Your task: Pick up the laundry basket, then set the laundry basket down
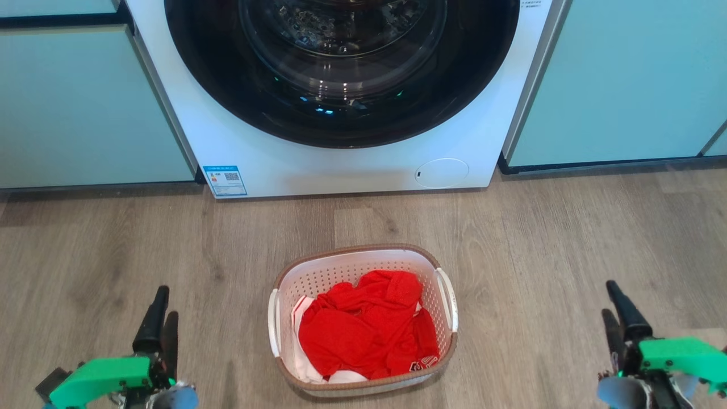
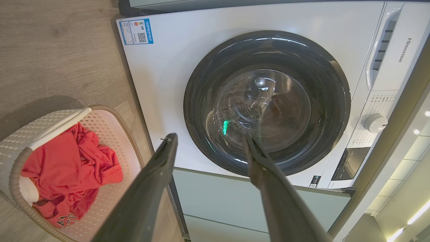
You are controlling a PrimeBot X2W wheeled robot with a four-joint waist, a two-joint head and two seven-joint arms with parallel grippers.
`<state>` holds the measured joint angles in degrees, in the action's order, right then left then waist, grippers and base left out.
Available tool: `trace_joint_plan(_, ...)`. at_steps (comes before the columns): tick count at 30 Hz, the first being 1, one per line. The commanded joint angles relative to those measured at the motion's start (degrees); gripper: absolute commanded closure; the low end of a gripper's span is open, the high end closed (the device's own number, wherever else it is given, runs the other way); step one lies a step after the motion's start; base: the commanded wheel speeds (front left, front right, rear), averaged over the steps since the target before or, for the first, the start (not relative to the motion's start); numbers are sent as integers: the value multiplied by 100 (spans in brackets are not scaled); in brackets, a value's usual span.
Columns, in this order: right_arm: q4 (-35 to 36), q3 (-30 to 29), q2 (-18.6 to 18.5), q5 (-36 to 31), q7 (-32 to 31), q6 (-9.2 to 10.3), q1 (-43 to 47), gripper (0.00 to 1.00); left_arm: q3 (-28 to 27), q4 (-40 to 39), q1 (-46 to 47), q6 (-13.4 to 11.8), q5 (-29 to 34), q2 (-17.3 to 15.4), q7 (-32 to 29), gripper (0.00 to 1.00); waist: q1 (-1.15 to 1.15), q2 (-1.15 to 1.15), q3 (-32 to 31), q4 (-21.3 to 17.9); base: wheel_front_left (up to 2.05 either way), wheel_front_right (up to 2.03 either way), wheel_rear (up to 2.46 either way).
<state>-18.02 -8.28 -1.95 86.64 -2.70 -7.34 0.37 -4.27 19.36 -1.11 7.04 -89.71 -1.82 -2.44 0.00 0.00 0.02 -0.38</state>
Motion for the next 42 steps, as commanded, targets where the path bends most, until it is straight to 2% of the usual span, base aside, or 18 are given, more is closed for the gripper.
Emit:
trace_joint_plan(1, 242, -52, -28, -96, 68, -6, -270, 0, -73, -211, 287, 9, 65, -65, 46, 0, 0, 0, -2, -1, 0, 0, 0)
trace_joint_plan(14, 840, -89, -36, -1290, 285, -7, -438, 0, -208, -523, 405, 13, 567, -70, 263, 0, 0, 0, 8, -2, 0, 0, 0)
trace_joint_plan(32, 1682, 751, -48, -3927, 604, -9, -747, 0, -479, -1329, 541, 15, 2105, -78, 581, 0, 0, 0, 62, 44, 0, 0, 0)
trace_joint_plan(37, 1795, 981, -68, -4553, 688, -9, -798, 0, -426, -1667, 619, -250, 2792, -80, 665, 0, 0, 0, 88, 59, 0, 0, 0)
trace_joint_plan(42, 1899, 1174, -112, -5128, 772, -10, -850, 0, -103, -2047, 629, -602, 3576, -82, 749, 0, 0, 0, 107, 65, 0, 0, 0)
